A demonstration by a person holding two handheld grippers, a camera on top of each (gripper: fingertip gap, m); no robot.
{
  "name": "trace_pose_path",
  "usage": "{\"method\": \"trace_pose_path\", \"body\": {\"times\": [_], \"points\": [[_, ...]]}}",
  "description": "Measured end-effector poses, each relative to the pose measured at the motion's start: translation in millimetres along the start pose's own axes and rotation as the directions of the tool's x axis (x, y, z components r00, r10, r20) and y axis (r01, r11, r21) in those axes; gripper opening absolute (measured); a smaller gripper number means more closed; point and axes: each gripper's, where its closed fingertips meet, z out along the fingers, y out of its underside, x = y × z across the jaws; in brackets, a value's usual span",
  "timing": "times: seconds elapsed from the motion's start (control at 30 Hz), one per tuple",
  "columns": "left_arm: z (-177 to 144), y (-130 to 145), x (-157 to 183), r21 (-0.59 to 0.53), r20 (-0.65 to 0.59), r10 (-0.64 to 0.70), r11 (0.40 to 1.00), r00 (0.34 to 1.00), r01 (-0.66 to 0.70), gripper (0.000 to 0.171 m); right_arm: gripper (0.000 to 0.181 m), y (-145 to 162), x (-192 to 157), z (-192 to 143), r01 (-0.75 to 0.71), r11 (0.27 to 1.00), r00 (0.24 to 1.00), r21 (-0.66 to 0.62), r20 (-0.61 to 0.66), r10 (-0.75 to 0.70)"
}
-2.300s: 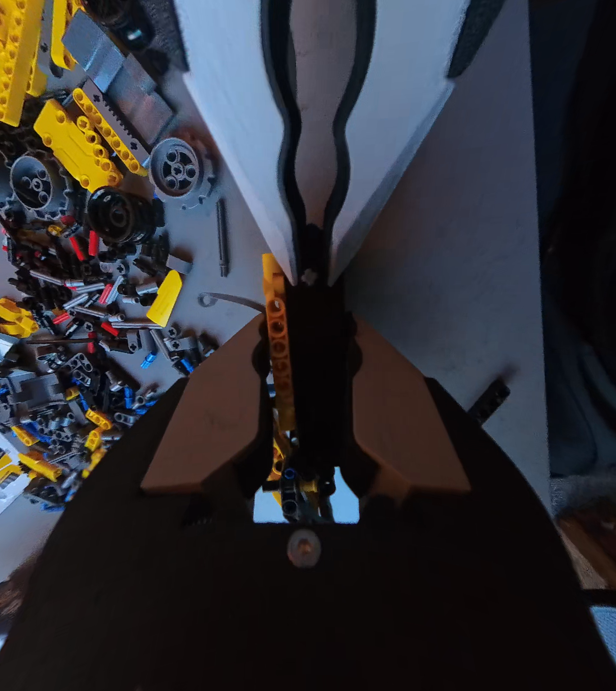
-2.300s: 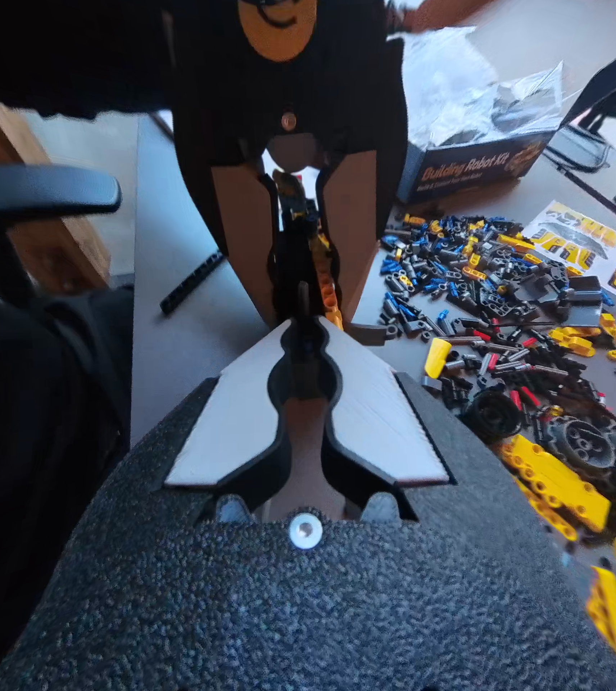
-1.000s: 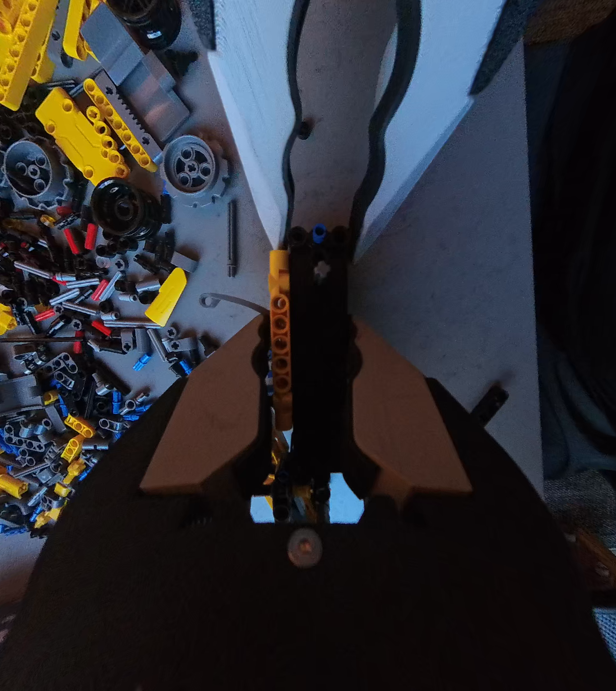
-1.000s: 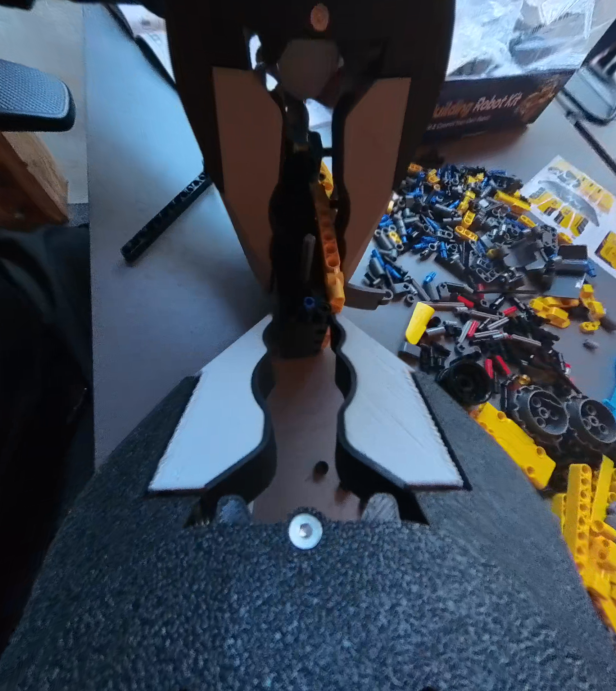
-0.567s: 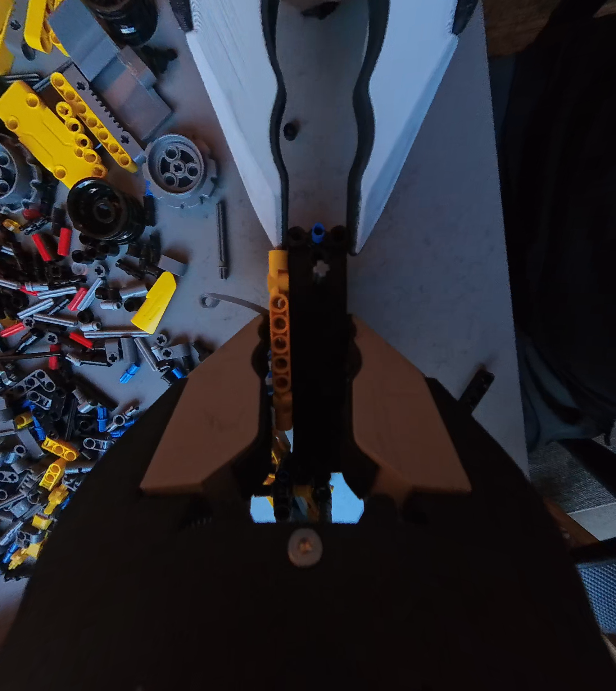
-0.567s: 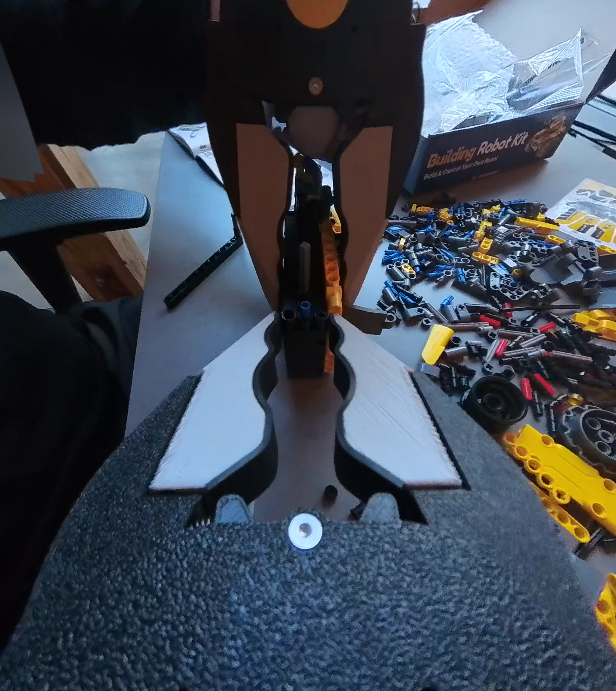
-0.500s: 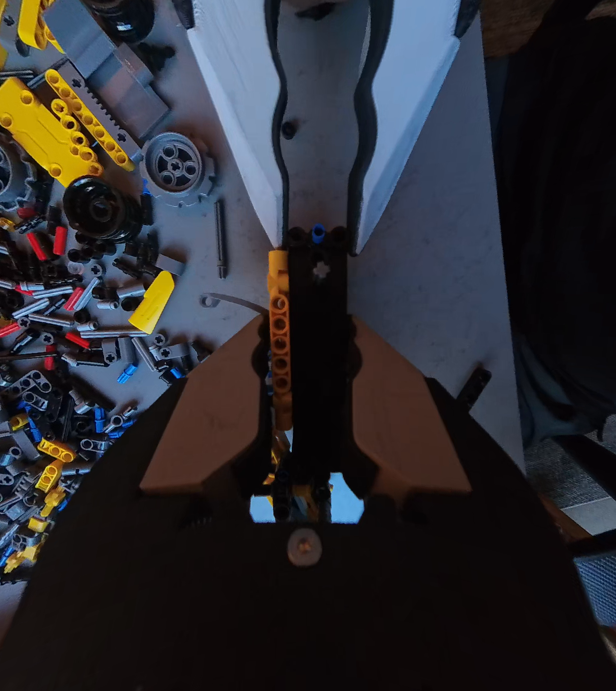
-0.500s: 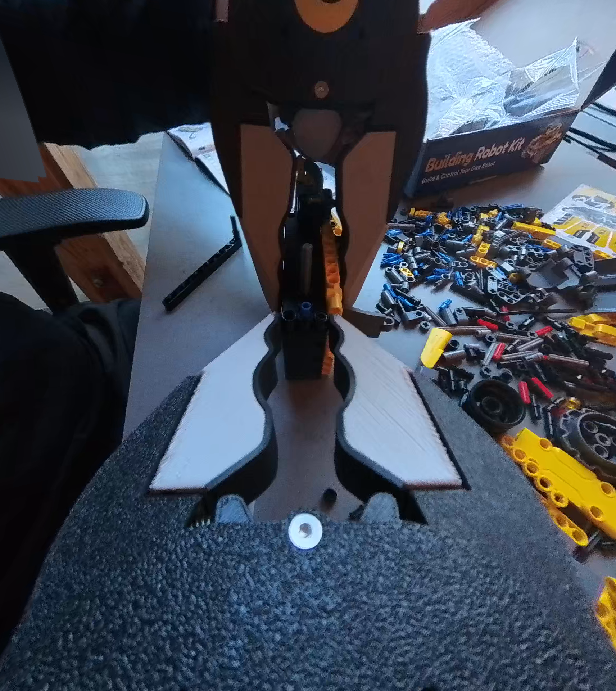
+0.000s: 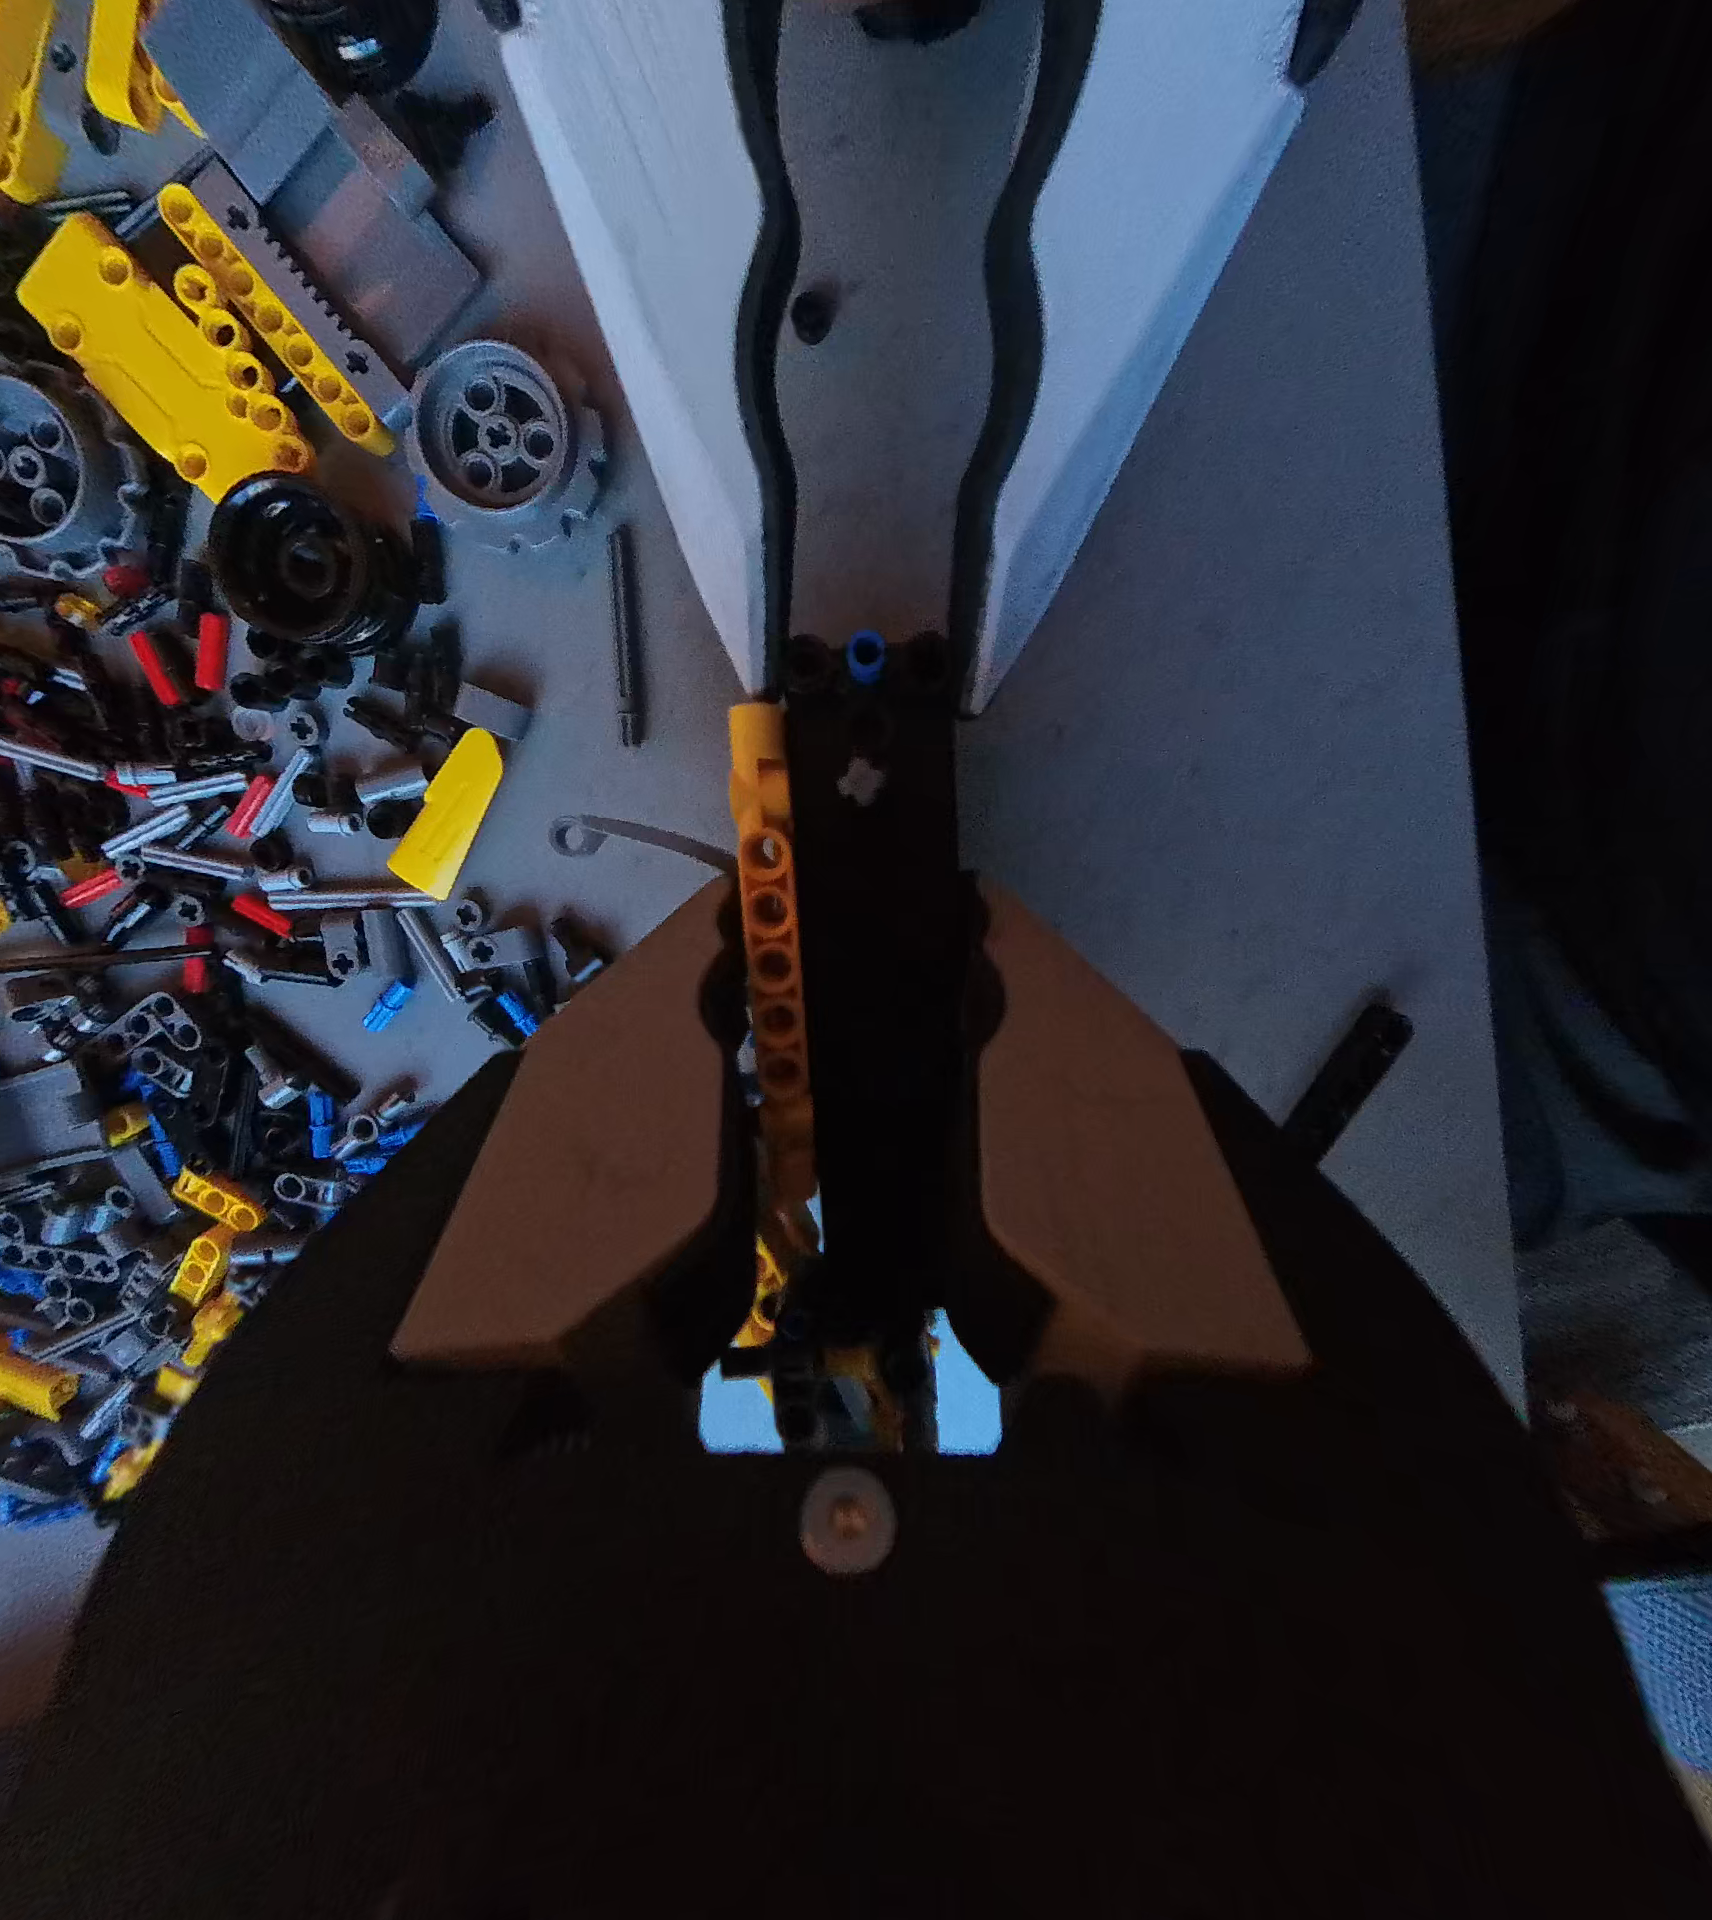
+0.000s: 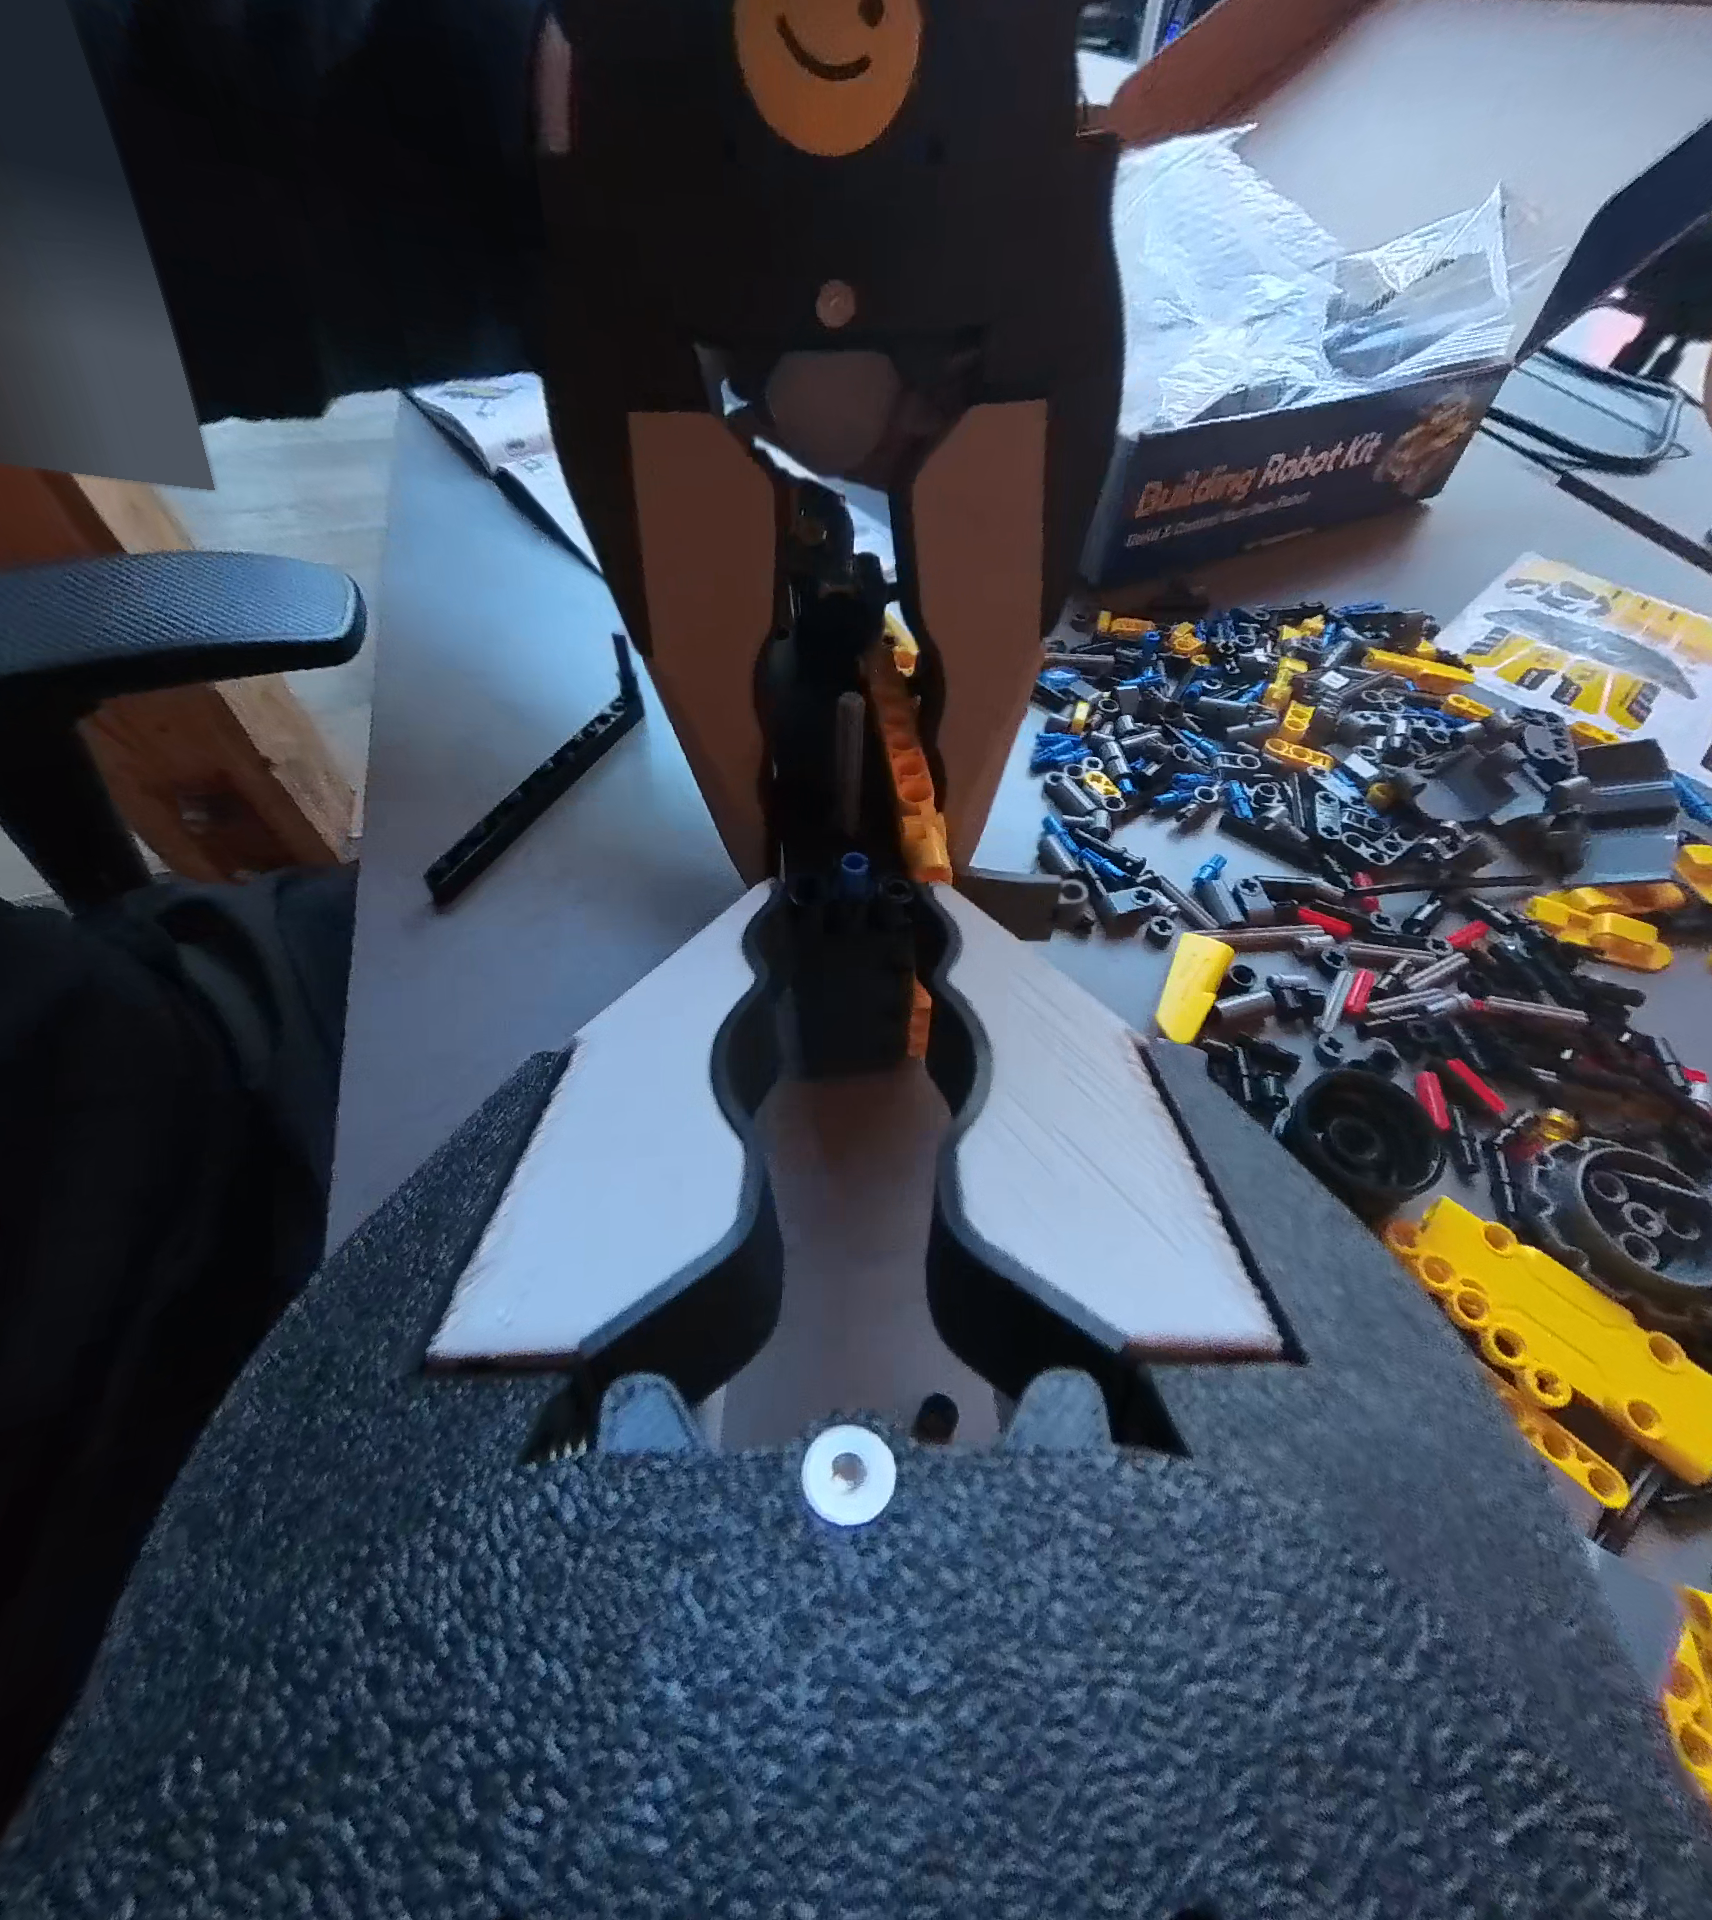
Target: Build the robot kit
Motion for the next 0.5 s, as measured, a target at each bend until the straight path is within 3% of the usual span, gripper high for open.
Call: {"method": "trace_pose_path", "body": {"times": [0.23, 0.3, 0.33, 0.37, 0.5], "points": [[-0.7, -5.1, -3.2, 0.078, 0.027, -0.066, 0.995, 0.997, 0.064, 0.036, 0.02, -12.5, 4.5, -2.8, -0.115, 0.989, 0.992, 0.097, 0.058, 0.109], [3.7, -5.0, -0.7, 0.04, 0.053, -0.001, 0.999, 0.999, -0.001, 0.036, 0.02, -63.1, 7.6, -31.1, -0.21, 0.895, 0.975, 0.394, 0.146, 0.165], [6.3, -9.2, 1.4, 0.023, 0.082, 0.041, 0.999, 0.996, -0.043, 0.036, 0.021, -66.9, 22.2, -33.4, -0.215, 0.885, 0.977, 0.413, 0.104, 0.188], [8.4, -14.3, 2.5, 0.026, 0.098, 0.047, 0.998, 0.994, -0.05, 0.036, 0.022, -53.8, 34.3, -25.9, -0.191, 0.919, 0.981, 0.346, 0.028, 0.193], [8.4, -17.3, 0.8, 0.048, 0.076, 0.013, 0.999, 0.997, -0.017, 0.036, 0.023, -56.5, 35.1, -33.9, -0.145, 0.923, 0.987, 0.356, -0.012, 0.159]]}}
